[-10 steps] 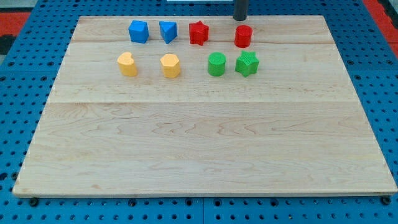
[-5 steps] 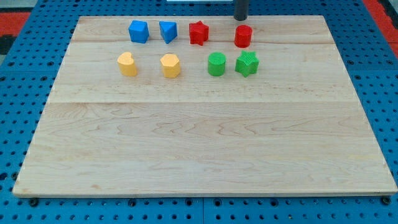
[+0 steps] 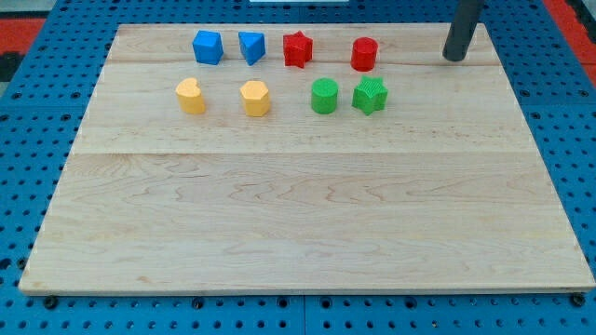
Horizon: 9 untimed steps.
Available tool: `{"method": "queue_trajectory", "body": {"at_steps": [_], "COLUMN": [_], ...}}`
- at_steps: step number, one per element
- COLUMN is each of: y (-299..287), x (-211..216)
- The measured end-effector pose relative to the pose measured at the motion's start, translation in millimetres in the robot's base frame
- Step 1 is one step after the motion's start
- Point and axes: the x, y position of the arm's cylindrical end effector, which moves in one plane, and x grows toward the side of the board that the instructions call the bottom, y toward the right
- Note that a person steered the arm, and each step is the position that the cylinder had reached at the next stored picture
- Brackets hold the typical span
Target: Push the red circle towards the top right of the board
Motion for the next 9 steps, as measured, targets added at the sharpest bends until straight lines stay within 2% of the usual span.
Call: {"method": "queue_trajectory", "body": {"at_steps": [1, 2, 3, 4, 5, 6, 8, 9], "y": [-76.2, -162.3, -172.5, -166.5, -155.1, -118.7, -83.7, -100.3], "x": [7.0, -9.2, -10.7, -53.6, -64.7, -65.7, -69.3, -66.7]}}
